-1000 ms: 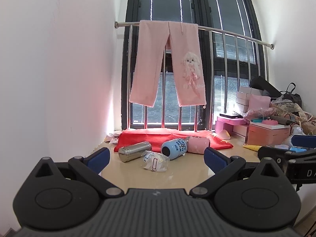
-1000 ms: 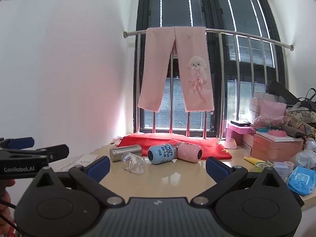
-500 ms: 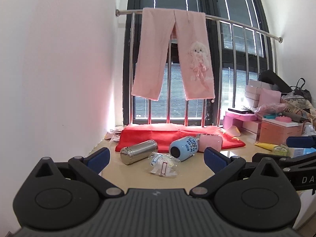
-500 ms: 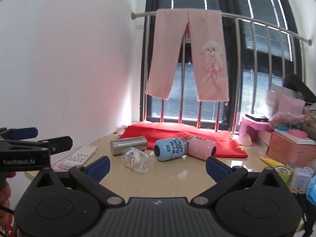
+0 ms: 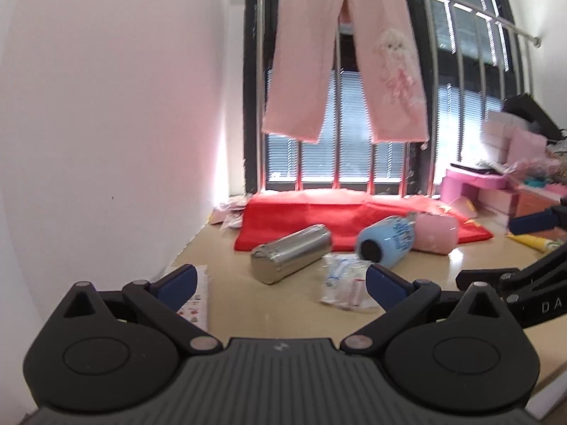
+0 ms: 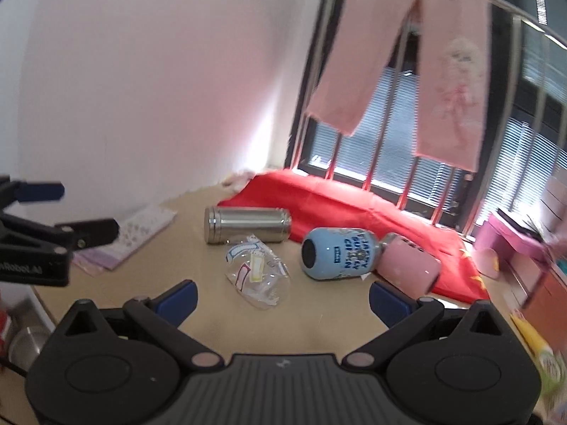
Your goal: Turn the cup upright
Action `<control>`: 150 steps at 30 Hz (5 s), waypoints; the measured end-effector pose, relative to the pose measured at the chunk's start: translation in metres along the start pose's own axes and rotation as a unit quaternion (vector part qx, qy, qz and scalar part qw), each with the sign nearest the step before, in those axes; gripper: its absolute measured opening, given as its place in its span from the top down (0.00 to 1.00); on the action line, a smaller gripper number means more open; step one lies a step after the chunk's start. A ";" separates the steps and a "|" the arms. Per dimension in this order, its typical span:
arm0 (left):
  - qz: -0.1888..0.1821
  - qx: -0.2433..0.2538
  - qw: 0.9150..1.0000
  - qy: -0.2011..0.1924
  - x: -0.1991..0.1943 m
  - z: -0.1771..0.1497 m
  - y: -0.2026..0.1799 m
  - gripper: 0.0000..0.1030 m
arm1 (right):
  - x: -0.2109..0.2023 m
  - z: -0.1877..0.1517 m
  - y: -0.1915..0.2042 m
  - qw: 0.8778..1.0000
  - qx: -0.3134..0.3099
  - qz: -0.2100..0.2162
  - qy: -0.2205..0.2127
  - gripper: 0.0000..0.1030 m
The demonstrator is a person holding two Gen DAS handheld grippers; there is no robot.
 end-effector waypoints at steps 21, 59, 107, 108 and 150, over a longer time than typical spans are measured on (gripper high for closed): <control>0.005 0.029 0.998 0.063 0.075 -0.016 0.026 0.00 | 0.236 0.026 0.005 0.946 -0.105 0.147 0.270 0.09; 0.003 0.021 0.997 0.070 -0.037 -0.029 0.042 0.00 | 0.098 -0.022 0.091 0.919 -0.163 0.193 0.301 0.36; 0.066 -0.036 0.958 0.276 0.015 -0.017 -0.099 0.00 | -0.009 -0.081 -0.100 0.989 0.123 0.070 0.033 0.00; 0.072 -0.033 0.956 0.282 0.020 -0.018 -0.101 0.00 | -0.005 -0.082 -0.102 0.989 0.122 0.078 0.032 0.00; 0.015 0.077 0.934 0.348 0.068 -0.037 -0.090 0.35 | 0.044 -0.087 -0.072 0.976 -0.032 0.185 0.108 0.00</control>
Point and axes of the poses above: each gripper's, at about its wrist camera, not at the fingertips, and x roughly the way its jaws point, y to its left, z to its top, the point moved 4 cm from there along x, roughly the way its jaws point, and after that the axes turned 5 degrees about z, right-handed, at the moved point
